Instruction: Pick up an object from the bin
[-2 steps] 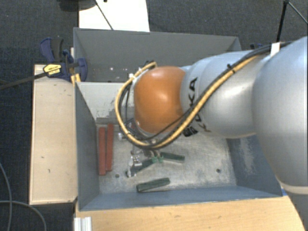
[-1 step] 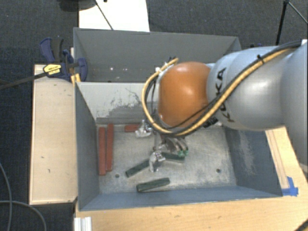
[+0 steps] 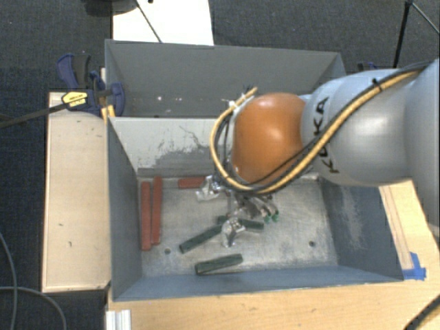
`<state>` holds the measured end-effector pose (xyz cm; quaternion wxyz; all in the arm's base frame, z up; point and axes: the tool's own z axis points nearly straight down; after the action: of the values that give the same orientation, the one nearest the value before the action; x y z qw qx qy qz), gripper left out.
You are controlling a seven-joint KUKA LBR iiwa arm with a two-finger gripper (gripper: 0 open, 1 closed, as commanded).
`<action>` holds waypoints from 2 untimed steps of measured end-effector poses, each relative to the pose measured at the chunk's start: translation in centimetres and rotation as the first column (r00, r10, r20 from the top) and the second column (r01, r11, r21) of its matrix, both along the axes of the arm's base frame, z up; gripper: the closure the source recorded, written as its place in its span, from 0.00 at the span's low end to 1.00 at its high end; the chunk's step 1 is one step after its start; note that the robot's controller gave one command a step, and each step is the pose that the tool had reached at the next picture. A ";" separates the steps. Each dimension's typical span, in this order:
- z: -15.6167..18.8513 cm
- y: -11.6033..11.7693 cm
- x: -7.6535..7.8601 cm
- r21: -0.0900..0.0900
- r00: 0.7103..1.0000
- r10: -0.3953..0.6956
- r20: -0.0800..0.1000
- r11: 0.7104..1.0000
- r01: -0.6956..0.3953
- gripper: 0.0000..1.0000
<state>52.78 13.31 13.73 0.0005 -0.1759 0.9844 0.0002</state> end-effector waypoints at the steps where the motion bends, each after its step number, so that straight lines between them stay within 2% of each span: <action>1: -6.9 -1.6 1.2 0.002 0.997 -0.071 0.001 0.997 0.071 0.00; 2: -6.3 -0.3 1.7 0.002 0.991 0.131 0.014 0.991 -0.131 1.00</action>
Offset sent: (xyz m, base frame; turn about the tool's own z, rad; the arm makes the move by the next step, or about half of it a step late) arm 0.0132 -0.0041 -0.0673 -0.1359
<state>54.52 12.97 7.43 0.0074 -0.2400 0.9707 0.0006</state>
